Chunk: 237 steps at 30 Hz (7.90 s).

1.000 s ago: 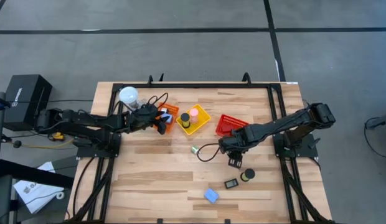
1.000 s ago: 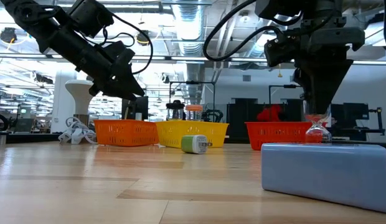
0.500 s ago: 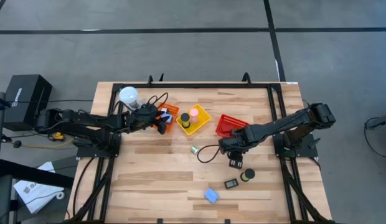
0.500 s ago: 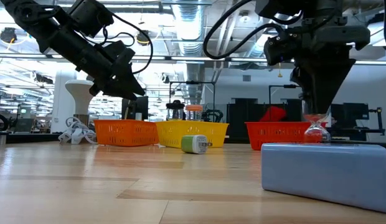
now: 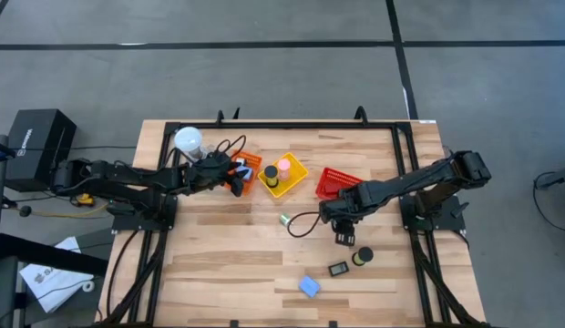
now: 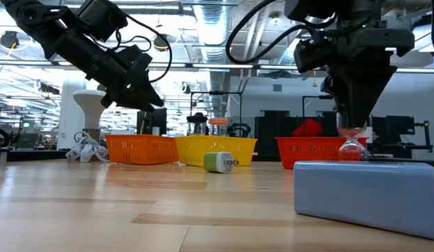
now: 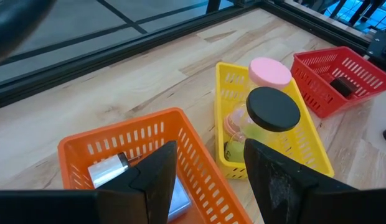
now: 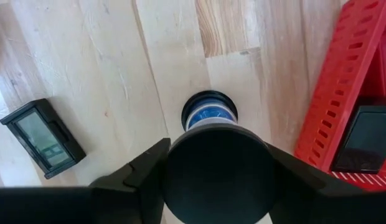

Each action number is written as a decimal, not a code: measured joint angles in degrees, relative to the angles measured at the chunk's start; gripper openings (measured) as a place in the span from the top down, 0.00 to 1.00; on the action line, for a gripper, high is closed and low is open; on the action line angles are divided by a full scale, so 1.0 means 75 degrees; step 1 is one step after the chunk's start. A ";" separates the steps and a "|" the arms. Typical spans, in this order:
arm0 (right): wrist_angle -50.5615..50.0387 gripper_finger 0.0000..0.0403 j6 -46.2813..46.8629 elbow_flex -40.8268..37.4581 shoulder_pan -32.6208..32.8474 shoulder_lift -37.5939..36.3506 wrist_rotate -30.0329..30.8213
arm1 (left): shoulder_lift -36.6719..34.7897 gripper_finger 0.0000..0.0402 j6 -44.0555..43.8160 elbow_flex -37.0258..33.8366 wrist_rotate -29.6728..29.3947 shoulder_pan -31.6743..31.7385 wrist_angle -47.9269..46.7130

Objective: Pick & Place Office items
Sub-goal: Put the blue hourglass in the yellow bin, then put the black timer in the red bin

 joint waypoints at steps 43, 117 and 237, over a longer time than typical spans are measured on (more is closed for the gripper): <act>0.0067 0.51 -0.1030 0.1320 -0.0656 0.0003 0.0234 | 0.0000 0.55 -0.0001 0.0000 0.0002 -0.0001 0.0300; -0.4096 0.54 -0.1632 0.4630 -0.2273 0.1467 -0.0094 | 0.0000 0.55 0.0000 0.0000 0.0002 -0.0001 0.0735; 0.2024 0.62 0.0267 0.0615 0.2169 0.1875 0.0322 | 0.0000 0.55 -0.0003 0.0000 0.0002 -0.0003 0.1366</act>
